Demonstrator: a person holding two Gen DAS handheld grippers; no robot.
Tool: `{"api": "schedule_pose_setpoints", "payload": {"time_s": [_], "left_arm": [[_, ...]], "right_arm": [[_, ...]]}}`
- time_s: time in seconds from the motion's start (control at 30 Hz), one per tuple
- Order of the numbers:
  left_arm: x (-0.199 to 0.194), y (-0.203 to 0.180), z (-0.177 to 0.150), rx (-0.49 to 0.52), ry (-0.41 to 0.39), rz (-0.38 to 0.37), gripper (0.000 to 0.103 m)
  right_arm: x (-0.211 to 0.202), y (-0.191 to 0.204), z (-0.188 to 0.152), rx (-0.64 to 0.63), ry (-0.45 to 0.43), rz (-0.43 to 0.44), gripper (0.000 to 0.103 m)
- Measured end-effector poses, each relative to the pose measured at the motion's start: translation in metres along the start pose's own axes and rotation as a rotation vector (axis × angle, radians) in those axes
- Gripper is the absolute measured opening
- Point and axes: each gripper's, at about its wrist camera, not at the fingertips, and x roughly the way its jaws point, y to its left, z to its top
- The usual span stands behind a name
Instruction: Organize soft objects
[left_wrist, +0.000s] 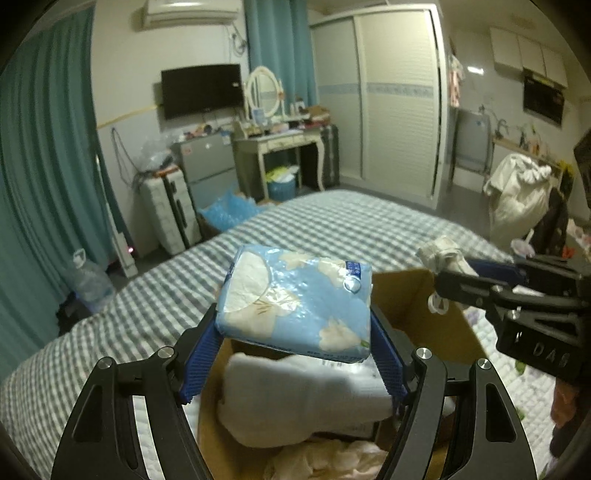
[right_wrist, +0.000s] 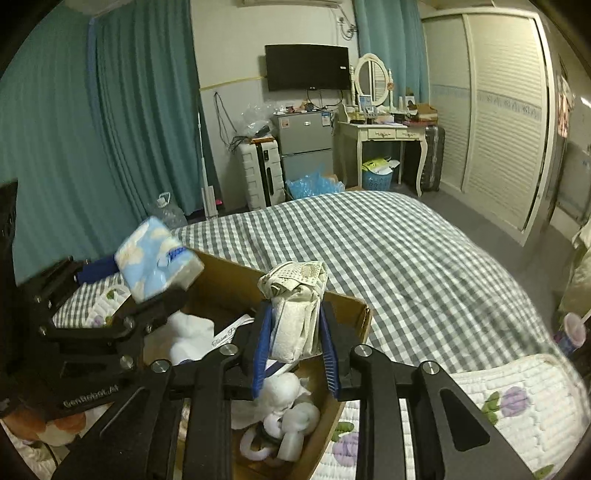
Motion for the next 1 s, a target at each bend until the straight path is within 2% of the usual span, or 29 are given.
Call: {"api": "schedule_pose_setpoints", "payload": {"time_s": [0.03, 0.07, 0.1, 0.17, 0.33, 0.5, 0.6, 0.73, 0.83, 0.93, 1.0], "left_arm": [[-0.001, -0.001, -0.001, 0.008, -0.003, 0.013, 0.076], [-0.002, -0.001, -0.002, 0.017, -0.013, 0.038, 0.077], [-0.001, 0.001, -0.002, 0.021, -0.016, 0.057, 0.077], [-0.002, 0.001, 0.0, 0.017, -0.008, 0.075, 0.087], [-0.03, 0.001, 0.01, 0.0, -0.012, 0.075, 0.089], [-0.102, 0.001, 0.035, -0.009, -0.094, 0.091, 0.089], [-0.151, 0.006, 0.052, -0.022, -0.162, 0.093, 0.089], [-0.228, 0.006, 0.062, -0.025, -0.275, 0.098, 0.095], [-0.281, 0.006, 0.056, -0.043, -0.357, 0.093, 0.098], [-0.327, 0.001, 0.042, -0.038, -0.445, 0.121, 0.098], [-0.348, -0.002, 0.03, -0.026, -0.481, 0.148, 0.098]], "right_arm": [[0.001, -0.004, -0.002, 0.01, 0.005, 0.003, 0.042], [0.002, -0.007, -0.002, 0.019, -0.005, -0.011, 0.057], [0.002, -0.009, -0.003, 0.022, -0.014, -0.019, 0.064], [-0.001, -0.012, -0.004, 0.025, -0.019, -0.023, 0.064], [-0.031, -0.009, -0.002, 0.019, -0.045, -0.055, 0.064], [-0.1, 0.007, 0.015, -0.008, -0.11, -0.089, 0.064], [-0.156, 0.02, 0.028, -0.028, -0.165, -0.102, 0.064], [-0.237, 0.044, 0.036, -0.062, -0.257, -0.128, 0.068], [-0.291, 0.062, 0.034, -0.087, -0.331, -0.152, 0.074], [-0.334, 0.081, 0.023, -0.101, -0.393, -0.166, 0.086], [-0.357, 0.091, 0.012, -0.1, -0.429, -0.165, 0.097]]}}
